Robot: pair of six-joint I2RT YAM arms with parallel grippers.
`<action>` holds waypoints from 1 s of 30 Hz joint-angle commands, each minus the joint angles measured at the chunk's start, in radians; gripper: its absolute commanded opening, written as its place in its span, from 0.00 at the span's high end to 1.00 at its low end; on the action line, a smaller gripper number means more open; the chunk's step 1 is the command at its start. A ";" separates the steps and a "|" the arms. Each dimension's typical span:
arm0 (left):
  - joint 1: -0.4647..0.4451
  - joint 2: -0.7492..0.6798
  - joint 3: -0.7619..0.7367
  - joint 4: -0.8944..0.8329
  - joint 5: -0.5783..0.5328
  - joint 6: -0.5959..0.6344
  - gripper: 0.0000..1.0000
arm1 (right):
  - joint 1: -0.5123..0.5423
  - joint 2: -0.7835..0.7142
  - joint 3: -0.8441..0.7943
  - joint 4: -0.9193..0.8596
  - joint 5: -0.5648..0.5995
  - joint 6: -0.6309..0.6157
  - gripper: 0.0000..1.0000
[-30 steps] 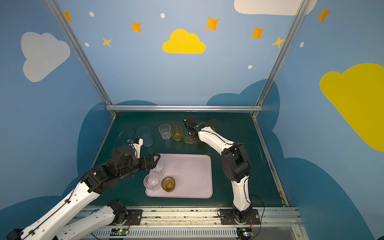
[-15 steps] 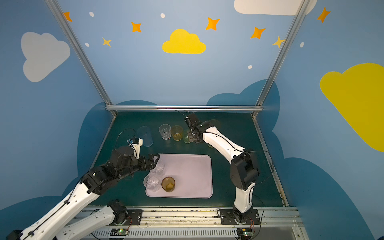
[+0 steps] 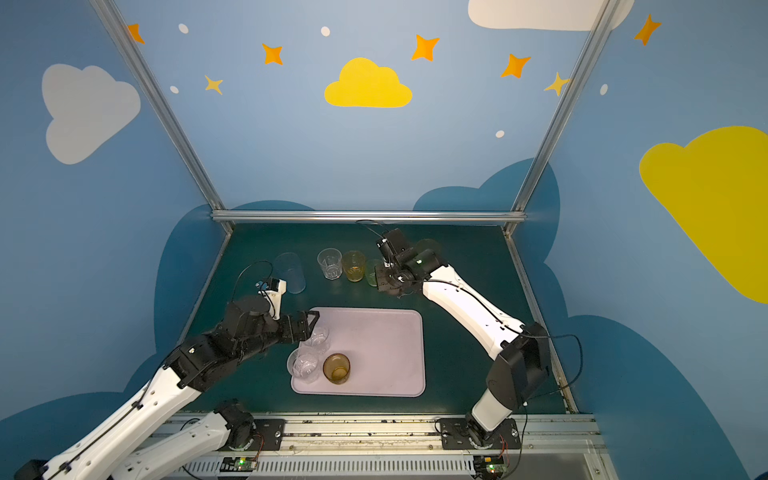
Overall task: Place the glasses into the tray
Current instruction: 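Lift the gold glass with right gripper and carry it over the tray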
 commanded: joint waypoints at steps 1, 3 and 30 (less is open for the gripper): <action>0.002 -0.008 -0.015 0.054 -0.022 0.025 0.00 | 0.013 -0.062 -0.034 -0.004 -0.047 0.027 1.00; 0.002 -0.008 -0.015 0.057 -0.030 0.038 0.00 | 0.020 -0.089 -0.053 -0.012 -0.051 0.036 1.00; 0.003 -0.009 -0.048 0.071 -0.005 0.005 0.00 | 0.195 -0.187 -0.123 -0.001 -0.017 0.153 1.00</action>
